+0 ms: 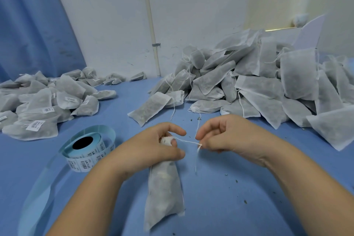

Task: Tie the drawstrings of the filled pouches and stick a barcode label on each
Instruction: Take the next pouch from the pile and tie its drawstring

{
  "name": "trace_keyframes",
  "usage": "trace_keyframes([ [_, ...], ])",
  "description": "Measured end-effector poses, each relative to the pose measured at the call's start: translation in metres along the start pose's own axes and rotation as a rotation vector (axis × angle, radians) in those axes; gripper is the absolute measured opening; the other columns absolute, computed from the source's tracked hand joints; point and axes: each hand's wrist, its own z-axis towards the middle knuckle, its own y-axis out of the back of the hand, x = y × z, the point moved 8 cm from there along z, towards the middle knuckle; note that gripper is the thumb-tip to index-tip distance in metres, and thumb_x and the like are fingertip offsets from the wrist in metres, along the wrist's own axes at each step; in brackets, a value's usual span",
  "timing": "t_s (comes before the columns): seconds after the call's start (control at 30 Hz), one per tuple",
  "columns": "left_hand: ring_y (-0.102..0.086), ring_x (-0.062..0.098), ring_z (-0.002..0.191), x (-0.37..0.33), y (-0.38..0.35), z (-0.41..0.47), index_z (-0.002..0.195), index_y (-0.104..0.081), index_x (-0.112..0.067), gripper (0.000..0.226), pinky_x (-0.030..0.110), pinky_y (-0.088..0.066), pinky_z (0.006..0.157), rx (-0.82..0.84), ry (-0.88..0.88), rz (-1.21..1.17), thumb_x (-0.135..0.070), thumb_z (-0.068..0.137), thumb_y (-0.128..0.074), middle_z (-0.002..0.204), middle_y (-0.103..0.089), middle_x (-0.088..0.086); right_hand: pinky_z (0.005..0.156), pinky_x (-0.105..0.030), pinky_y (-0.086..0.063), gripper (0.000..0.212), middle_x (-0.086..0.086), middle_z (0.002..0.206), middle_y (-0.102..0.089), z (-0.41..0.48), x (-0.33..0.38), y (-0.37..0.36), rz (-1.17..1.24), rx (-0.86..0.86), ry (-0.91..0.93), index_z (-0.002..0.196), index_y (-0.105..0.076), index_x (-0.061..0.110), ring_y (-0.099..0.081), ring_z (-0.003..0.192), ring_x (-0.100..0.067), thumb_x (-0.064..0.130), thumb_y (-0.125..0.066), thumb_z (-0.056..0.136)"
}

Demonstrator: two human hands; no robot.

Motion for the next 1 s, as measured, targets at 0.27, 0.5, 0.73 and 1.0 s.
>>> trace_keyframes([
  [0.27,-0.061,0.012,0.079,0.027,-0.001,-0.003,0.098,-0.066,-0.023,0.064,0.027,-0.043,0.069,0.131,0.263,0.126,-0.067,0.053,-0.069,0.088,-0.066,-0.005,0.067,-0.025,-0.046,0.016,0.004,0.069,-0.065,-0.002,0.013,0.014,0.025,-0.213,0.112,0.082,-0.072,0.021,-0.059,0.070,-0.010,0.006,-0.068,0.080],
  [0.5,-0.064,0.020,0.087,0.027,-0.009,-0.009,0.097,-0.067,-0.010,0.062,0.037,-0.045,0.085,0.304,0.222,0.070,-0.056,0.056,-0.072,0.090,-0.068,0.003,0.060,-0.015,-0.051,0.017,0.000,0.068,-0.068,-0.004,0.020,0.021,0.095,-0.315,0.172,0.081,-0.069,0.012,-0.064,0.064,-0.004,-0.003,-0.062,0.082],
  [0.73,-0.069,0.016,0.087,0.021,-0.013,-0.016,0.083,-0.075,-0.027,0.022,0.032,-0.053,0.084,0.458,0.141,-0.037,-0.037,0.063,-0.073,0.091,-0.073,-0.002,0.068,-0.027,-0.051,0.021,-0.003,0.066,-0.069,-0.003,0.015,0.028,0.232,-0.350,0.189,0.078,-0.067,0.016,-0.066,0.068,-0.012,-0.004,-0.059,0.081],
  [1.0,-0.070,0.012,0.073,0.021,-0.009,0.003,0.104,-0.065,-0.021,0.031,0.029,-0.057,0.060,0.100,0.174,-0.052,-0.045,0.084,-0.067,0.083,-0.073,-0.004,0.065,-0.027,-0.050,0.023,-0.002,0.064,-0.063,-0.010,0.034,0.015,0.194,-0.338,0.336,0.081,-0.065,0.013,-0.062,0.065,-0.014,-0.010,-0.058,0.080],
])
